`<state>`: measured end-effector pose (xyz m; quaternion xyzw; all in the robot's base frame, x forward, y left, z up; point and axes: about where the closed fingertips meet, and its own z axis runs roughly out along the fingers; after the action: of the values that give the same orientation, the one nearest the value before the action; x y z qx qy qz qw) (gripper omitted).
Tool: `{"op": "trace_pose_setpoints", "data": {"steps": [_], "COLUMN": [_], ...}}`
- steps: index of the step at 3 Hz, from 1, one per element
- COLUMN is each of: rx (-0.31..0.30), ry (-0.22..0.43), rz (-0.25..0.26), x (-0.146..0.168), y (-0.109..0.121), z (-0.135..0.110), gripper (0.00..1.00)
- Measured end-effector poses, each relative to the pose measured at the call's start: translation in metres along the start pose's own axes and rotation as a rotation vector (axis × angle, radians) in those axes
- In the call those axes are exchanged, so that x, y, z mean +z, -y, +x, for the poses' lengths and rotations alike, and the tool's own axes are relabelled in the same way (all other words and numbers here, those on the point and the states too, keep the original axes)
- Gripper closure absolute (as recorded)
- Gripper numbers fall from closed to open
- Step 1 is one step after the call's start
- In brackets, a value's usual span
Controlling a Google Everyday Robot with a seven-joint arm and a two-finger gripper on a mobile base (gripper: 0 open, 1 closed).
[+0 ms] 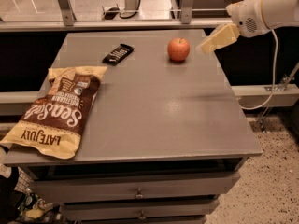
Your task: Pick apple
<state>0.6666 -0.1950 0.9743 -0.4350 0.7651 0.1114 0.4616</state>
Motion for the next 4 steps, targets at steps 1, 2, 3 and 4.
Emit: {"op": "trace_pose_setpoints", "data": {"steps": [1, 2, 3, 4], "rx": [0.018, 0.05, 0.072, 0.12], "ry": [0.012, 0.067, 0.107, 0.153], "rz": [-0.012, -0.039, -0.055, -0.081], "x": [0.028, 0.07, 0.094, 0.129], "y": [0.005, 0.009, 0.013, 0.016], "z": [0.0, 0.009, 0.015, 0.024], "gripper": [0.0, 0.0, 0.0, 0.0]}}
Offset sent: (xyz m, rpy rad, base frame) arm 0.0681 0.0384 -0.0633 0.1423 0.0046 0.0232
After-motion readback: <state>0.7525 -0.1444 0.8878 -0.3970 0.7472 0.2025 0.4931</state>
